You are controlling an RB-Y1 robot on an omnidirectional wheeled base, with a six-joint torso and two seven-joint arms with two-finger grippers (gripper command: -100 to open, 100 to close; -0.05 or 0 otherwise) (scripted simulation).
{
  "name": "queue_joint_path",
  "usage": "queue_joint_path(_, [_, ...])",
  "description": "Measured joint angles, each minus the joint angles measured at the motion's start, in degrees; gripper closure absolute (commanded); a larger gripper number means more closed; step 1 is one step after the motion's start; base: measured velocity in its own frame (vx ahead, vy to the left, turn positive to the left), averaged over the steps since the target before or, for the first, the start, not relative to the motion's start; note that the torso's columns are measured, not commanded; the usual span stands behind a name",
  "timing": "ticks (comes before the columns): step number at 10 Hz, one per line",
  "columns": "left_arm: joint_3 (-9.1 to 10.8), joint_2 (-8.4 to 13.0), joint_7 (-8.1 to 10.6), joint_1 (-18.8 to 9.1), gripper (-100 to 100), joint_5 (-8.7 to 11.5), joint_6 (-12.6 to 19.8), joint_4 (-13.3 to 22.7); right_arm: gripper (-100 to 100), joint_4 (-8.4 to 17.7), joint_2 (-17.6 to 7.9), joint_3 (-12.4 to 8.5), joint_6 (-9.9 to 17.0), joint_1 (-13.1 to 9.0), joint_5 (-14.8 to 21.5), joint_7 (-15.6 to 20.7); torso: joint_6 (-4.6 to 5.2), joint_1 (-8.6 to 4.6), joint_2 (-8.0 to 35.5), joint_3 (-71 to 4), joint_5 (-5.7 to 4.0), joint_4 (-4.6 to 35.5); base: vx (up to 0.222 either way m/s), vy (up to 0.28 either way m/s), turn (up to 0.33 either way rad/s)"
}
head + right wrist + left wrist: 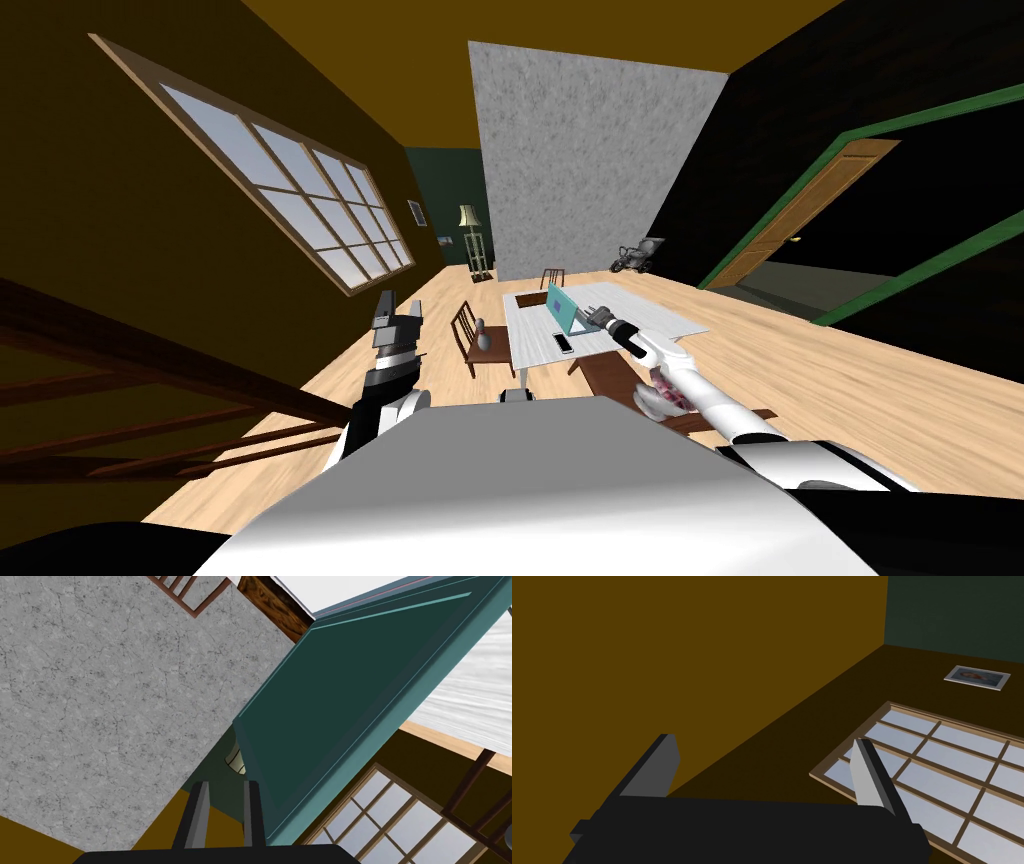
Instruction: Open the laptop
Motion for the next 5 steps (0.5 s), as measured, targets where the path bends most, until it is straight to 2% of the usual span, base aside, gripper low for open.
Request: queue_joint_path(5, [-0.01, 0.0, 0.00, 0.0, 0, 0.0, 0.0, 0.0, -100, -2.9, -1.5, -0.4, 2.2, 1.2, 4.9, 4.8, 0.00, -0.45, 0.0, 0.0, -0.14, 0.0, 0.014, 0.120, -0.027])
